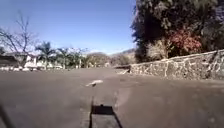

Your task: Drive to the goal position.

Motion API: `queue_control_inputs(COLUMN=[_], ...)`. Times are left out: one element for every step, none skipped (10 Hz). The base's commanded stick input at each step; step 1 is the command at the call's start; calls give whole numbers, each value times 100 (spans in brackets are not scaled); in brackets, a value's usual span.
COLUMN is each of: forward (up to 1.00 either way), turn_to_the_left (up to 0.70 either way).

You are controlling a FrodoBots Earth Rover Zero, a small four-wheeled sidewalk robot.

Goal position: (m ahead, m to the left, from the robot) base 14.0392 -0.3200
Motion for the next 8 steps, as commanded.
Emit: queue_control_inputs(forward=[100,100,100,100,100,100,100,100], turn_to_the_left=[27,27,27,25,15,5,0,0])
